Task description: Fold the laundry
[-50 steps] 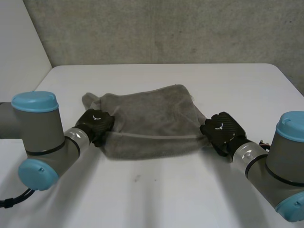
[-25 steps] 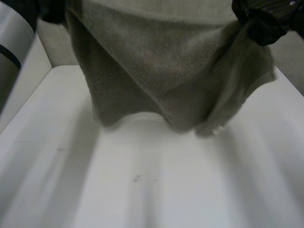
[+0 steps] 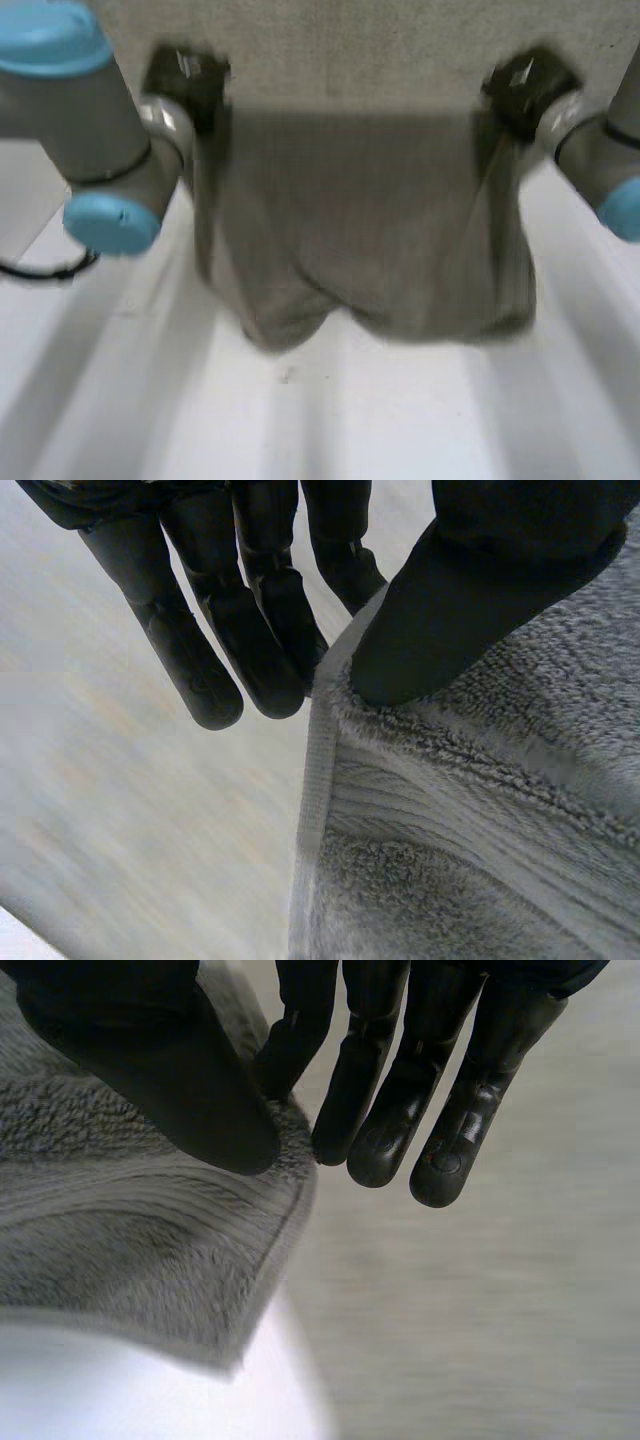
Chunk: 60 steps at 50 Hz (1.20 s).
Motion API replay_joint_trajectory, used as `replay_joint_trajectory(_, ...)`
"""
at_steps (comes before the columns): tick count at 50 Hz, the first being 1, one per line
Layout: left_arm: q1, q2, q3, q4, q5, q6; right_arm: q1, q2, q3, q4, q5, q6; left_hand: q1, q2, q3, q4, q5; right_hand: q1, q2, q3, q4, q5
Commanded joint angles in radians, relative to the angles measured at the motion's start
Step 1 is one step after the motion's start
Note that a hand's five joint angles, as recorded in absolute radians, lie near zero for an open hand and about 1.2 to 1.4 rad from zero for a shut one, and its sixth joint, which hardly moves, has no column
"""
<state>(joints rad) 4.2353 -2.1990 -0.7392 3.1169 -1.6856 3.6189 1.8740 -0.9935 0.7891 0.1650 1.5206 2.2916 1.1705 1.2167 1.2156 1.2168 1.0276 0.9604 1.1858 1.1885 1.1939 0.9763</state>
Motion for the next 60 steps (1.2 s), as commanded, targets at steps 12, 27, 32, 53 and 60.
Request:
replay_joint_trajectory(12,0.005,0.283,-0.456,0.499,-0.009,-0.008,0.022,-0.263,0.447,-0.381,-0.086,0.115,0.226,0.18,0.181,0.179,0.194,0.436,0.211,0.208,0.202,0.245)
replay_joint_trajectory(27,0.012,0.18,-0.983,0.496,-0.051,-0.011,0.017,-0.165,0.912,-0.377,-0.215,0.12,0.226,0.18,0.181,0.179,0.194,0.436,0.211,0.208,0.202,0.245)
replay_joint_trajectory(32,-0.001,0.209,-1.003,0.493,-0.055,-0.011,0.017,-0.146,0.929,-0.363,-0.221,0.131,0.226,0.18,0.181,0.179,0.194,0.29,0.065,0.062,0.057,0.1)
replay_joint_trajectory(53,-0.113,0.479,-0.852,0.404,-0.048,0.006,-0.001,-0.277,0.845,-0.361,-0.149,0.674,0.226,0.18,0.181,0.179,0.194,-0.786,-1.011,-1.014,-1.019,-0.976)
replay_joint_trajectory(60,-0.176,0.515,-0.707,0.27,-0.049,0.006,0.08,-0.194,0.783,-0.36,-0.131,0.871,0.226,0.18,0.181,0.179,0.194,-0.786,-1.011,-1.014,-1.019,-0.976)
